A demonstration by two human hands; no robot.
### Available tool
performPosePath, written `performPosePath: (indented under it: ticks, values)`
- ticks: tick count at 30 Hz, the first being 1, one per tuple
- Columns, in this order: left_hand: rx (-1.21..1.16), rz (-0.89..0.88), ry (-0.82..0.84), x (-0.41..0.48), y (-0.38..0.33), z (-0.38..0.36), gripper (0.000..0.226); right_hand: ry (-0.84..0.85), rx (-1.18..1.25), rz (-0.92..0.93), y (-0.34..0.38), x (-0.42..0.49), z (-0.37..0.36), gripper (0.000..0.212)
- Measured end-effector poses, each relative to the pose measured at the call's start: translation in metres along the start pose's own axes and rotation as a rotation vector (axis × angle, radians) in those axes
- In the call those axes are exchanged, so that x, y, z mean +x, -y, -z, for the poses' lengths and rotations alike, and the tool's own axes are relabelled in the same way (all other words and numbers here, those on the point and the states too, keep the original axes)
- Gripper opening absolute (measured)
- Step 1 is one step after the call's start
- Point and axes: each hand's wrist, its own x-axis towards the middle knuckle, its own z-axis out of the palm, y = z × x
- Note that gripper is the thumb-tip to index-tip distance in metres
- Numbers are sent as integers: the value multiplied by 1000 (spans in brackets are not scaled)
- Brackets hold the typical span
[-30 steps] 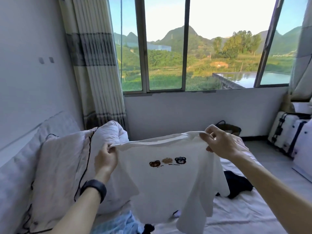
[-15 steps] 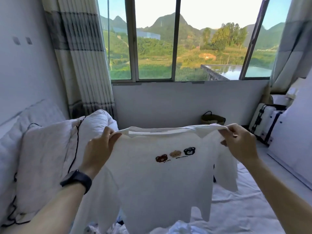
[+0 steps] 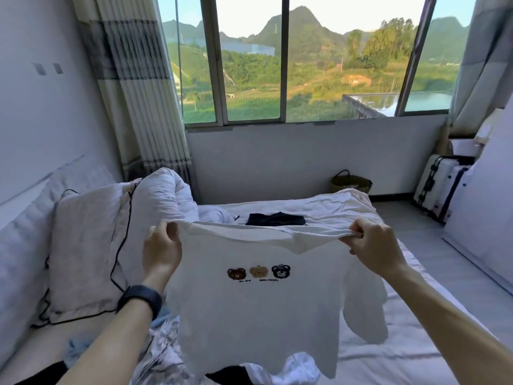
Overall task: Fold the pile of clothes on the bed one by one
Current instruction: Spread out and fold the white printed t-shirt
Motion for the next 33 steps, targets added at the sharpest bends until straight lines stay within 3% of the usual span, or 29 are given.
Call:
performPosePath:
  ticks: [4,6,8,11,13,15,18,25,31,33]
  values:
    - [-305,250,-48,-26,-13,5,16,209,101,-139,-14,-20,13,25]
    - [-308,207,-60,-47,-22,14,14,305,161,-172,-24,-29,20,25]
    - [-219,36,-92,-69,-26,23,19,338,228,-220,-32,-38,28,23]
    - [-62,-169,-132,-91,-17,33,26,260,381,-346,-40,-59,43,18]
    - [39,-215,-167,-103,-2,35,36,218,412,-400,-42,-77,50,30]
    - [43,-117,-214,-124,11,31,40,219,432,-419,-41,-100,50,39]
    - [-70,35,-241,-166,14,21,33,202,478,-401,-43,-137,47,31]
    - [240,-400,-69,-218,70,26,48,47,322,-381,-82,-203,42,18]
    - [399,-480,-121,-229,76,40,44,-2,281,-282,-108,-235,34,18]
    - [420,-469,-136,-222,71,43,47,-35,242,-241,-109,-231,28,32]
